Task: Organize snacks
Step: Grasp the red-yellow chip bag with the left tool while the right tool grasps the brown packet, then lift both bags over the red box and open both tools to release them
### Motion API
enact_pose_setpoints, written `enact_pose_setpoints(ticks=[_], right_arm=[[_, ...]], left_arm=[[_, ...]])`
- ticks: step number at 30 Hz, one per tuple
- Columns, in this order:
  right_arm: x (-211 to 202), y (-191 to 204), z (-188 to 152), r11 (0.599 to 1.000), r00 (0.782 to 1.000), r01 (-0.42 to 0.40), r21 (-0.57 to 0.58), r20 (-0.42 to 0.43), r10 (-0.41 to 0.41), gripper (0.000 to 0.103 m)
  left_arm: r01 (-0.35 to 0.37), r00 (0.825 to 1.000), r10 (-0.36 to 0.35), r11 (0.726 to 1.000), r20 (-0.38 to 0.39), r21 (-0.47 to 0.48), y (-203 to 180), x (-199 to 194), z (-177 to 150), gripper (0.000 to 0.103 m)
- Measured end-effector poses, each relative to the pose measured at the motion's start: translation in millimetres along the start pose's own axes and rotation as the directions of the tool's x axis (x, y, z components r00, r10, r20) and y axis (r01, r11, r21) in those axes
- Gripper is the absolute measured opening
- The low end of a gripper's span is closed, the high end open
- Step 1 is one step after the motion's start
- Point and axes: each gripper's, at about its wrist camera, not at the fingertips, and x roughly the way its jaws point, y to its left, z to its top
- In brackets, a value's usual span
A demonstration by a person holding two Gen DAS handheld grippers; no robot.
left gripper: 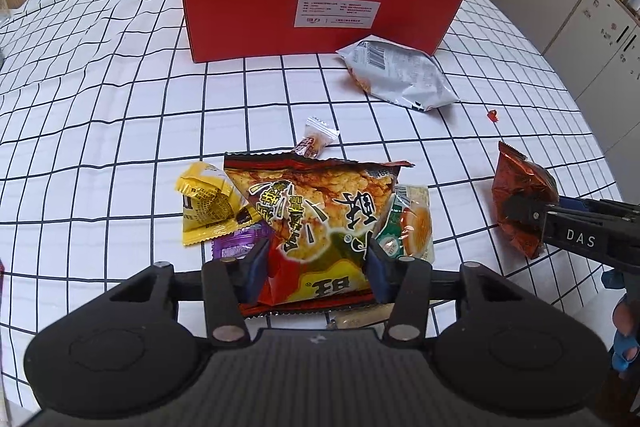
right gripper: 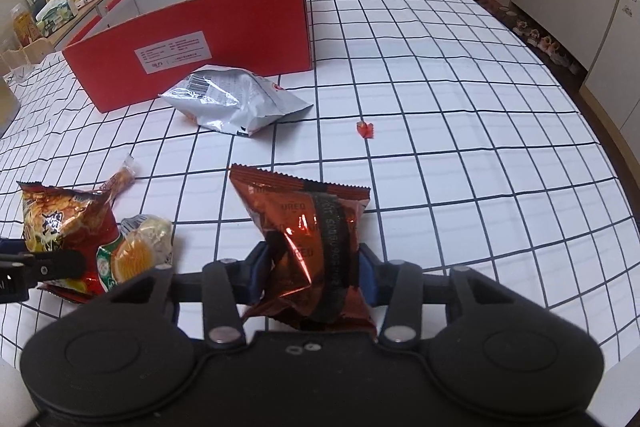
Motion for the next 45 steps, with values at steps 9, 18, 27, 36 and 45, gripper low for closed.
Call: enact_pose_setpoints(ticks=[9, 18, 27, 36, 45], right_arm=[[-25, 3, -3, 1.0, 0.999, -0.004, 0.016, 0.045, 0.003, 0.04], [-63, 23, 8, 0.999, 0.995, -0.036, -0.016, 0.092, 0.037, 0.04], [-92, 46, 25, 0.995, 0.987, -0.082, -0.055, 0.134, 0.089, 0.04], [-113, 59, 56, 0.989, 0.971, -0.1, -0.108, 0.205, 0.12, 0.04], [-113, 67, 112, 0.979, 0.951, -0.095, -0.181, 0.273, 0.143, 0.04]], left_arm=[[0.028, 1.0, -0.028, 0.999, 0.01, -0.021, 7, -16, 0, 0.047], [0.068, 0.997, -0.066, 0.997, 0.044, -0.035, 11, -49, 4, 0.047], [0.084, 0.993, -0.079, 0.995, 0.093, -0.058, 18, -79, 19, 0.047], [0.08, 0.983, -0.073, 0.996, 0.171, -0.033, 13, -104, 53, 0.047], [0.05, 0.965, -0.045, 0.999, 0.258, -0.013, 8, -110, 111, 0.047]])
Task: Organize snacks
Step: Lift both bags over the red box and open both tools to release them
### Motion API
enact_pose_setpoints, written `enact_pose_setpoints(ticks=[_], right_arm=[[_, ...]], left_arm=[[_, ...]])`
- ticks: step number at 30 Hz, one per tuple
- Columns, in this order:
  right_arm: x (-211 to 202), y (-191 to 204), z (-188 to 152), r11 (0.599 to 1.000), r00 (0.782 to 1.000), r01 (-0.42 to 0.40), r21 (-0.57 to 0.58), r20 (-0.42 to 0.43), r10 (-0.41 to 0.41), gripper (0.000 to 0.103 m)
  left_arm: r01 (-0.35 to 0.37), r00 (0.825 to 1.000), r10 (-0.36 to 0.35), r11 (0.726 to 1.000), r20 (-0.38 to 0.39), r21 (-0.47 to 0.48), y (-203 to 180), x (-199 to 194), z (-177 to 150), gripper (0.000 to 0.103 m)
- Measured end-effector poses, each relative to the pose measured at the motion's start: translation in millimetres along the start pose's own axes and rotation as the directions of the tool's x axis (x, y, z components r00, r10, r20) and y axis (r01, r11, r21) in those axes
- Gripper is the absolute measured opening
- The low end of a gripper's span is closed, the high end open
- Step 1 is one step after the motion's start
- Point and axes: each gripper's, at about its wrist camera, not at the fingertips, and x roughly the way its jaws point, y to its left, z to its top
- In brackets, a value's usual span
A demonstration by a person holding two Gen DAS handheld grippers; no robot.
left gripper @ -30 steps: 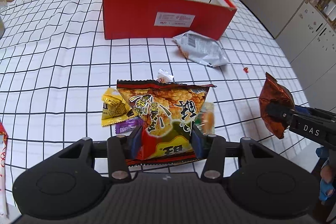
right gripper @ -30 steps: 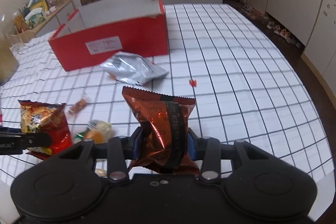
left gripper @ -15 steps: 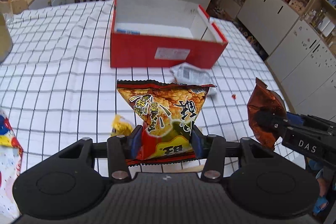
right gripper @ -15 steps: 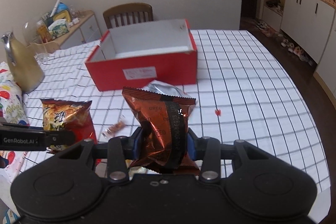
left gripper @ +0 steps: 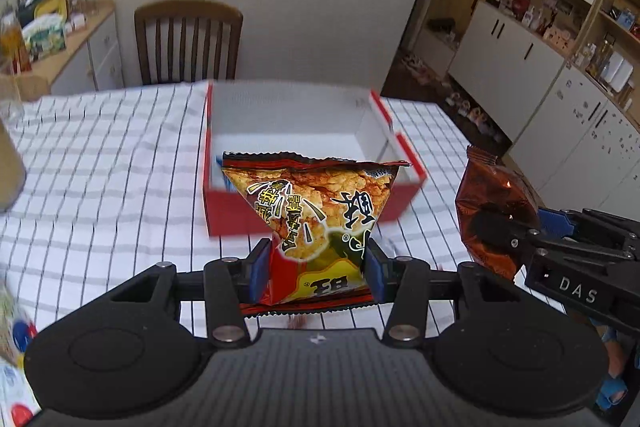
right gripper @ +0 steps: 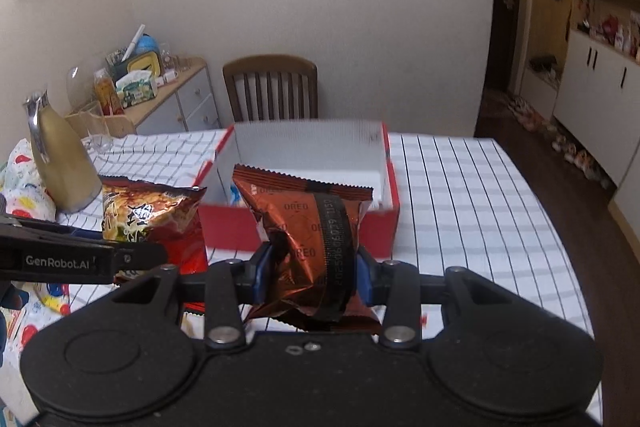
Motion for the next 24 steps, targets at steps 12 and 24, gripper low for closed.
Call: enact_pose_setpoints(ticks=[12, 24], right_arm=[[58, -4, 63, 0.997, 0.999, 0.005, -0.082, 0.047, -0.001, 0.04], [146, -2, 89, 0.993, 0.999, -0.02, -0.113, -0.047, 0.014, 0.04]], left_arm=[[-0.081, 0.992, 0.079, 0.996, 0.095, 0.023, -1, 41, 74, 0.047], [-0.211, 0.977, 0.211, 0.977, 0.03, -0.017, 24, 122, 121, 0.047]])
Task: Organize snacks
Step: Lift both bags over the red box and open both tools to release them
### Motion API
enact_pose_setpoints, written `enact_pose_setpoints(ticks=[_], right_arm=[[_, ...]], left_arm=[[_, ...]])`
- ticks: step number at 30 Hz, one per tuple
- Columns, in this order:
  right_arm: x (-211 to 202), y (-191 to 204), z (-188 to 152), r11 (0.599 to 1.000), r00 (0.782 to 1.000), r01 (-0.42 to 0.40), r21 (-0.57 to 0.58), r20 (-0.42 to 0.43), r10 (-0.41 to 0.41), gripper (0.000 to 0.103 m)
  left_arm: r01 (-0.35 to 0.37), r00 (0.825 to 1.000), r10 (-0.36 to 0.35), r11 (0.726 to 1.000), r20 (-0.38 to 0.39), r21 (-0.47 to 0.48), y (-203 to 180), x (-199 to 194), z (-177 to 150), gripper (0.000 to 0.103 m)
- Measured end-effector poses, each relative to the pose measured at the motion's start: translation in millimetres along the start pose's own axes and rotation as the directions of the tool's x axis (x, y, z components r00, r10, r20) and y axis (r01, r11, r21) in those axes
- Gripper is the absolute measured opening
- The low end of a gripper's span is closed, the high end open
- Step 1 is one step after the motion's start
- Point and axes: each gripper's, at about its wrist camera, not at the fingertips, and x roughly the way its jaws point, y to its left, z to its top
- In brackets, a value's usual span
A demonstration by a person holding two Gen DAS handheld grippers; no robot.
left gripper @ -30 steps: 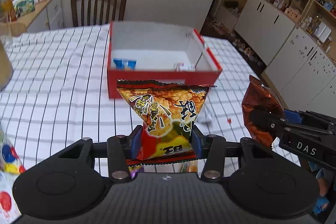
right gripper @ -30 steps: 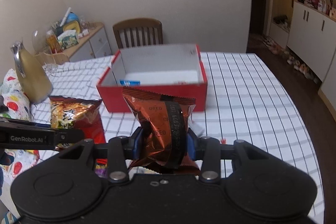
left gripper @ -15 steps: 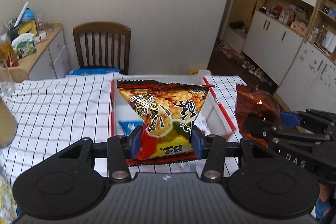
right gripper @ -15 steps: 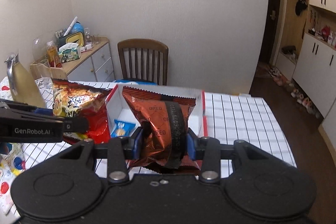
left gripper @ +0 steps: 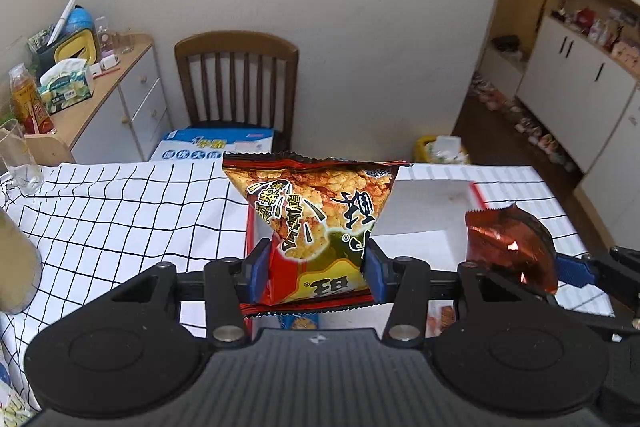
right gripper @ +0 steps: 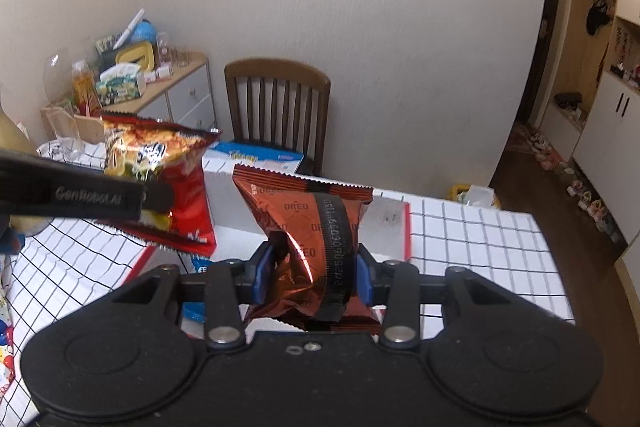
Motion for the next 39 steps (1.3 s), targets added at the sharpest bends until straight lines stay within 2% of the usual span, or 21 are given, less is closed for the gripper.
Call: enact_pose_setpoints(ticks=[10, 19, 32, 39], right_arm=[[68, -1, -7, 1.0, 0.992, -0.012, -0.013, -0.124, 0.011, 0.04], [104, 4, -20, 0.998, 0.975, -0.011, -0.06, -0.222, -0.002, 0.04], [125, 10, -33, 0.994, 0.949, -0.014, -0.105, -0.315, -0.02, 0.04], [128, 12, -34, 0.994, 0.945, -0.017, -0.108, -0.327, -0.019, 0.042]], left_arm=[[-0.04, 0.993, 0.04, 0.999, -0.108, 0.004, -7, 72, 6, 0.047], [-0.058, 0.981, 0.065, 0.997, -0.183, 0.046, -23, 123, 2, 0.047], [-0.044, 0.96, 0.061, 0.997, -0.274, 0.069, -36, 162, -13, 0.047], [-0.041, 0.955, 0.062, 0.996, -0.291, 0.08, -39, 167, -15, 0.048]])
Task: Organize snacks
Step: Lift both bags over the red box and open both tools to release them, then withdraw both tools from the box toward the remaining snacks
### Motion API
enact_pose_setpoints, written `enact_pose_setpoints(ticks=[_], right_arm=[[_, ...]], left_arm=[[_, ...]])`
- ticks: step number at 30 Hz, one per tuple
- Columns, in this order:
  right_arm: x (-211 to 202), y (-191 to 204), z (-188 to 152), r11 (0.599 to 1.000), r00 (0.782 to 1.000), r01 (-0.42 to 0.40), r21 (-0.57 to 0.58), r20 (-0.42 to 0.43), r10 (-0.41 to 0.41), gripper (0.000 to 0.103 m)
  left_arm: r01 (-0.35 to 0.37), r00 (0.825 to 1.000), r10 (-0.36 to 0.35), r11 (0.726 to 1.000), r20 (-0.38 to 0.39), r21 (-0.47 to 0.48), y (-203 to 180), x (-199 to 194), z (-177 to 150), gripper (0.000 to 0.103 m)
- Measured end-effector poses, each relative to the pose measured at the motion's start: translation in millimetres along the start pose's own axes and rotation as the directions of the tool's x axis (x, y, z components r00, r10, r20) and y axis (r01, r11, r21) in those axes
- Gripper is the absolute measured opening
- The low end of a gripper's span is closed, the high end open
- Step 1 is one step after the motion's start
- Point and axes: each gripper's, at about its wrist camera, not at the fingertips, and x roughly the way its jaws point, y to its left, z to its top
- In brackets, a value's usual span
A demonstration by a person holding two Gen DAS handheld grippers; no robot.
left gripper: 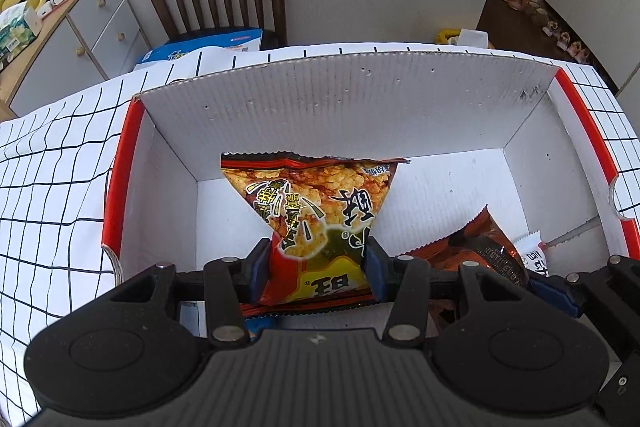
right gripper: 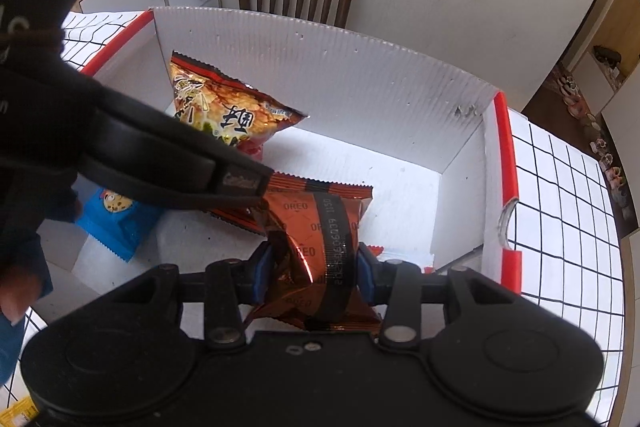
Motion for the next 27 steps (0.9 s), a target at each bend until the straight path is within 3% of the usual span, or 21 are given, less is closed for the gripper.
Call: enact_pose_setpoints(ticks=[7, 9, 11, 27], right_arm=[[3, -7, 5, 0.999, 1.0, -0.015, 0.041, 0.0, 0.015, 0.049], [1, -11, 4, 0.999, 1.0, -0.017, 0.046, 0.008, 0.017, 0.054], [-1, -12, 3, 0.999, 1.0, -0.015, 0.049, 0.017, 0.014, 0.06], [-60, -23, -4, 0.993, 0.993, -0.006, 0.118, 0.117, -0.008, 0.071]], left_arm=[[-0.007, 1.0, 0.007, 1.0, -0.001, -0.011, 2, -3, 4, 0.051], [-0.013, 1.0, 0.013, 1.0, 0.012, -0.014, 4, -7, 4, 0.063], [-0.014, 1.0, 0.015, 1.0, 0.023, -0.019, 6, -12, 4, 0.067], [0.031, 0.992, -0.031, 1.0, 0.123, 0.003, 10, -84, -15, 0.067]])
